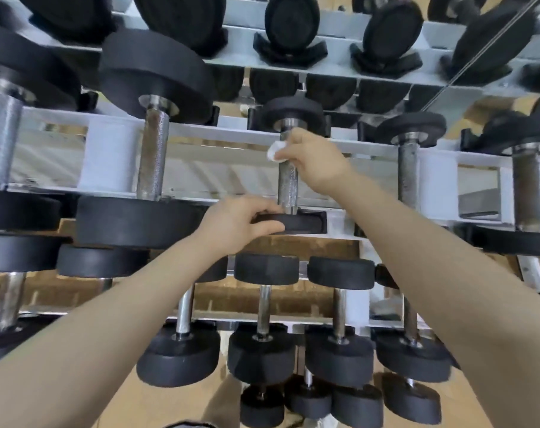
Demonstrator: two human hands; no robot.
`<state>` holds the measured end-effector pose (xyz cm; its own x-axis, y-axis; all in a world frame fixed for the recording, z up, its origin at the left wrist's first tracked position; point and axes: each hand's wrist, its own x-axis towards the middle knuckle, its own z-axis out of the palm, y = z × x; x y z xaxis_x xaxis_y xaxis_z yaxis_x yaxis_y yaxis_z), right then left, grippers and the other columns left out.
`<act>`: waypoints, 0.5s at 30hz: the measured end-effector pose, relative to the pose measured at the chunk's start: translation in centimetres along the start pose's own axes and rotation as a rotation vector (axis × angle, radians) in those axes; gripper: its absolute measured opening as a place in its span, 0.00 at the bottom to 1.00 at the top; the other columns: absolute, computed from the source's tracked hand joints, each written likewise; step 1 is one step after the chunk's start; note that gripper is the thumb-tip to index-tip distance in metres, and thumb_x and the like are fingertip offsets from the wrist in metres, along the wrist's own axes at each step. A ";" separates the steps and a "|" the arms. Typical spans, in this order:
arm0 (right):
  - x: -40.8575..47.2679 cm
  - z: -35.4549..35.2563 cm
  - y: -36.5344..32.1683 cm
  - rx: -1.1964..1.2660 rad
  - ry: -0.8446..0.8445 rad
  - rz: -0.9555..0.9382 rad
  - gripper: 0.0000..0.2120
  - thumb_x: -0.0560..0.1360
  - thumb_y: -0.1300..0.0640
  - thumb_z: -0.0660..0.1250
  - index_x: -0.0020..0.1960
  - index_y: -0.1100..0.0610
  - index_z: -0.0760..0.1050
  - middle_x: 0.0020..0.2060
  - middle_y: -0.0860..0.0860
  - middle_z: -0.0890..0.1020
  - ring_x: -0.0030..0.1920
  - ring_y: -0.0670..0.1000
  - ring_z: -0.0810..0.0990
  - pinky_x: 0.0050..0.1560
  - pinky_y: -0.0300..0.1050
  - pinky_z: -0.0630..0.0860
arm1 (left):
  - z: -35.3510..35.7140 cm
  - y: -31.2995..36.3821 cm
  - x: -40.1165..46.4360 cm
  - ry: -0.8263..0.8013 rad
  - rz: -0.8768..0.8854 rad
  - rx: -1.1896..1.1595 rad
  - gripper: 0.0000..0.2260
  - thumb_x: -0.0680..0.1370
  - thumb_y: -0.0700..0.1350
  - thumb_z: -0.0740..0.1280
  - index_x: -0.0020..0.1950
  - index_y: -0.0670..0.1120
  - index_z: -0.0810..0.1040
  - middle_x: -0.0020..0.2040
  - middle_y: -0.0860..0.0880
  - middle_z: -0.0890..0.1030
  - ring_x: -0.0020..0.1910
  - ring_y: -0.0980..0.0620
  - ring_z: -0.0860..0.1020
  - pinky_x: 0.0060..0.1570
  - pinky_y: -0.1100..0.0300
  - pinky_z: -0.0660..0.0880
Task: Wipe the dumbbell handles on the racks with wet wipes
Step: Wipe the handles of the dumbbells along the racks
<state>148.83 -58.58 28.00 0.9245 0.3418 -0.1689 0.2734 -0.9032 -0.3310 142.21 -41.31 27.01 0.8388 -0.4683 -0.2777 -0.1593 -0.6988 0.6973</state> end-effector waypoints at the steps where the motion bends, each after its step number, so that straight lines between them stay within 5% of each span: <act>1: -0.7 -0.1 -0.1 -0.055 -0.078 -0.058 0.13 0.77 0.66 0.58 0.57 0.58 0.77 0.54 0.59 0.73 0.57 0.59 0.73 0.51 0.44 0.64 | 0.0 -0.2 0.0 -0.014 0.010 -0.024 0.14 0.74 0.51 0.68 0.59 0.52 0.78 0.56 0.51 0.80 0.55 0.51 0.77 0.58 0.50 0.73; 4: -2.6 0.3 -0.4 -0.124 -0.279 -0.248 0.16 0.75 0.69 0.61 0.59 0.59 0.78 0.51 0.60 0.76 0.52 0.59 0.75 0.53 0.49 0.70 | -0.2 -0.8 0.1 -0.050 0.018 -0.123 0.14 0.73 0.48 0.69 0.58 0.50 0.79 0.56 0.51 0.81 0.56 0.50 0.77 0.59 0.48 0.73; 7: -2.8 -0.2 -0.9 -0.073 -0.410 -0.236 0.14 0.77 0.67 0.60 0.58 0.57 0.79 0.52 0.57 0.77 0.53 0.57 0.75 0.55 0.50 0.70 | -0.4 -1.2 0.0 -0.063 0.038 -0.139 0.13 0.73 0.47 0.70 0.57 0.48 0.79 0.55 0.49 0.80 0.55 0.49 0.77 0.59 0.47 0.73; 11: 0.6 -1.6 -0.1 -0.108 0.009 0.012 0.14 0.77 0.66 0.57 0.59 0.60 0.77 0.52 0.60 0.74 0.53 0.59 0.74 0.52 0.48 0.68 | -0.4 -1.2 -0.1 -0.032 0.039 -0.125 0.12 0.72 0.46 0.70 0.54 0.43 0.79 0.50 0.47 0.76 0.52 0.48 0.76 0.57 0.48 0.74; 15: 1.5 -0.4 -0.5 0.187 0.103 0.156 0.11 0.77 0.58 0.59 0.37 0.48 0.67 0.38 0.49 0.68 0.39 0.51 0.68 0.40 0.45 0.63 | -0.5 -0.9 0.1 -0.048 0.030 -0.094 0.12 0.73 0.46 0.69 0.54 0.44 0.79 0.49 0.51 0.75 0.51 0.51 0.75 0.57 0.50 0.74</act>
<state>150.16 -57.74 28.23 0.9765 0.1649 -0.1387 0.0803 -0.8759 -0.4758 142.77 -40.44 26.69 0.8079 -0.5154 -0.2859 -0.1325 -0.6316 0.7639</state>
